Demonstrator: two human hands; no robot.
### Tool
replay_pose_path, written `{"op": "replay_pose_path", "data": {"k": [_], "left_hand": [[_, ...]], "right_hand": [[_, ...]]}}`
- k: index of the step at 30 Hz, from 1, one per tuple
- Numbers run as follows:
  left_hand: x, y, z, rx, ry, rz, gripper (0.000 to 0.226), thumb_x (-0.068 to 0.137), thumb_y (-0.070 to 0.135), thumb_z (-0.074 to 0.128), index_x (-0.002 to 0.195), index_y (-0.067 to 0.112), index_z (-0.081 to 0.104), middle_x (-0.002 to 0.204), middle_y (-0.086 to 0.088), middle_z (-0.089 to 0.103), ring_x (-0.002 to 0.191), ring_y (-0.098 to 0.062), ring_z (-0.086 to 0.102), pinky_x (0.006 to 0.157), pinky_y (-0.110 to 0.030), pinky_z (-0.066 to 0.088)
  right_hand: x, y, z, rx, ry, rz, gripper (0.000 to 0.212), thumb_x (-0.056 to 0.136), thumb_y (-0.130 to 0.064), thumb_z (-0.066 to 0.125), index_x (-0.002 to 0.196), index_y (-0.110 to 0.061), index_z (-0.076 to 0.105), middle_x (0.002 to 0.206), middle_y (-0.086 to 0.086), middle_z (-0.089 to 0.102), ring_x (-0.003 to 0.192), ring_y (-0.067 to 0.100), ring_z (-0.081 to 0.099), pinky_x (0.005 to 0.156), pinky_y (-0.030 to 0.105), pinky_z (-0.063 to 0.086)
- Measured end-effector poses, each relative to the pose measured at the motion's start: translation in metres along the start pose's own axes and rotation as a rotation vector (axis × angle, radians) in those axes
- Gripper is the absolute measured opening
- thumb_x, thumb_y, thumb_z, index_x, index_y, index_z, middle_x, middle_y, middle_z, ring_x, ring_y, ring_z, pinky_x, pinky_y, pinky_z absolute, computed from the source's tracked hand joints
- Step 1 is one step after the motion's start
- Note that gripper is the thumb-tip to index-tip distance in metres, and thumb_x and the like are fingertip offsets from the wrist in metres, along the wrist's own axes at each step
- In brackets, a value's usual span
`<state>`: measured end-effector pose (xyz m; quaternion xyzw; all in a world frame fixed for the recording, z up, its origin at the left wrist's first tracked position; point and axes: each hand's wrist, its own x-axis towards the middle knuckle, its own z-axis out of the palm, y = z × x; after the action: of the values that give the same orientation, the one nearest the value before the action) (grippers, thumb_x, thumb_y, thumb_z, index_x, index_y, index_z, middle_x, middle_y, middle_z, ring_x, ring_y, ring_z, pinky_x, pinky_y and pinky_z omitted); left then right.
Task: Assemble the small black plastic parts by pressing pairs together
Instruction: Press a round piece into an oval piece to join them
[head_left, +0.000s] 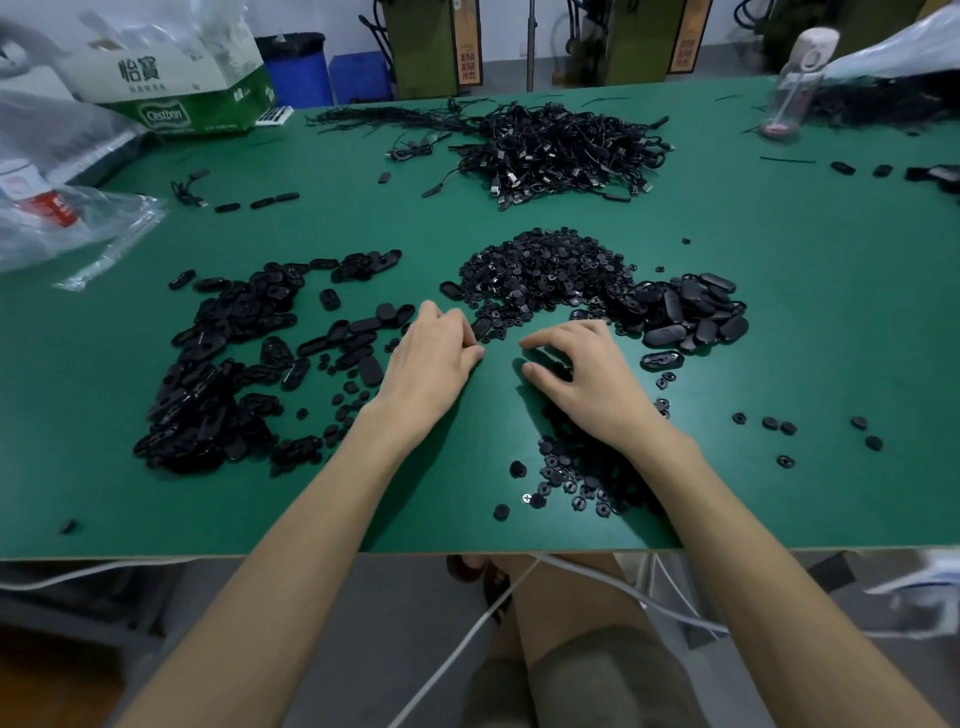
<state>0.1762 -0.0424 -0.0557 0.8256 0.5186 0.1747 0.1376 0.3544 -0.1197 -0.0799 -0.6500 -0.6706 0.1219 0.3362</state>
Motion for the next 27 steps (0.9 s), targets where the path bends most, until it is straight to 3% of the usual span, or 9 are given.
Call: {"op": "replay_pose_path", "data": {"k": [7, 15, 17, 19, 21, 25, 27], "left_hand": [[0.003, 0.004, 0.003, -0.041, 0.039, -0.118, 0.022, 0.1, 0.032, 0.066, 0.11, 0.012, 0.061, 0.115, -0.007, 0.049, 0.093, -0.025, 0.058, 0.08, -0.038, 0.045], [0.011, 0.01, 0.001, 0.026, 0.077, -0.05, 0.017, 0.103, 0.021, 0.063, 0.1, 0.005, 0.069, 0.111, -0.011, 0.061, 0.094, -0.029, 0.062, 0.084, -0.044, 0.05], [0.012, 0.012, 0.004, -0.088, 0.1, -0.055, 0.016, 0.101, 0.023, 0.066, 0.096, 0.009, 0.071, 0.101, -0.006, 0.066, 0.088, -0.022, 0.065, 0.082, -0.041, 0.052], [0.01, 0.015, 0.006, -0.333, 0.067, -0.062, 0.013, 0.099, 0.026, 0.07, 0.091, 0.016, 0.071, 0.084, 0.002, 0.068, 0.069, -0.008, 0.064, 0.07, -0.023, 0.048], [0.007, 0.02, 0.01, -0.586, 0.004, -0.06, 0.013, 0.098, 0.026, 0.071, 0.09, 0.016, 0.072, 0.077, 0.004, 0.071, 0.052, -0.004, 0.059, 0.056, -0.013, 0.042], [0.002, 0.028, 0.021, -0.74, -0.023, -0.066, 0.012, 0.098, 0.026, 0.071, 0.095, 0.014, 0.075, 0.069, 0.007, 0.073, 0.053, -0.009, 0.06, 0.058, -0.021, 0.043], [0.0, 0.029, 0.025, -0.777, -0.02, -0.056, 0.009, 0.098, 0.024, 0.071, 0.096, 0.016, 0.076, 0.071, -0.003, 0.075, 0.057, -0.012, 0.062, 0.062, -0.025, 0.044]], "right_hand": [[0.0, 0.0, 0.0, 0.003, 0.018, -0.007, 0.031, 0.1, -0.028, 0.065, 0.128, -0.014, 0.068, 0.122, 0.0, 0.067, 0.128, 0.018, 0.039, 0.089, 0.012, 0.024], [0.001, -0.001, -0.001, 0.009, 0.033, -0.005, 0.027, 0.1, -0.024, 0.065, 0.125, -0.014, 0.069, 0.12, -0.002, 0.068, 0.126, 0.018, 0.043, 0.09, 0.013, 0.025], [0.001, -0.001, -0.001, 0.031, 0.065, 0.006, 0.025, 0.1, -0.021, 0.065, 0.124, -0.014, 0.07, 0.117, -0.003, 0.07, 0.121, 0.016, 0.045, 0.09, 0.015, 0.029], [0.0, -0.002, -0.002, 0.07, 0.118, 0.021, 0.024, 0.1, -0.019, 0.066, 0.123, -0.015, 0.07, 0.108, -0.006, 0.071, 0.114, 0.016, 0.049, 0.093, 0.022, 0.037], [0.0, -0.003, -0.004, 0.132, 0.175, 0.029, 0.02, 0.099, -0.018, 0.068, 0.118, -0.017, 0.071, 0.097, -0.012, 0.07, 0.105, 0.014, 0.055, 0.089, 0.02, 0.041], [-0.001, -0.004, -0.006, 0.232, 0.228, 0.047, 0.005, 0.095, -0.015, 0.072, 0.1, -0.018, 0.074, 0.089, -0.013, 0.072, 0.09, 0.003, 0.065, 0.072, 0.007, 0.04], [-0.002, -0.005, -0.007, 0.255, 0.243, 0.053, 0.006, 0.094, -0.014, 0.073, 0.095, -0.019, 0.073, 0.087, -0.014, 0.073, 0.089, -0.001, 0.065, 0.069, 0.006, 0.04]]}}
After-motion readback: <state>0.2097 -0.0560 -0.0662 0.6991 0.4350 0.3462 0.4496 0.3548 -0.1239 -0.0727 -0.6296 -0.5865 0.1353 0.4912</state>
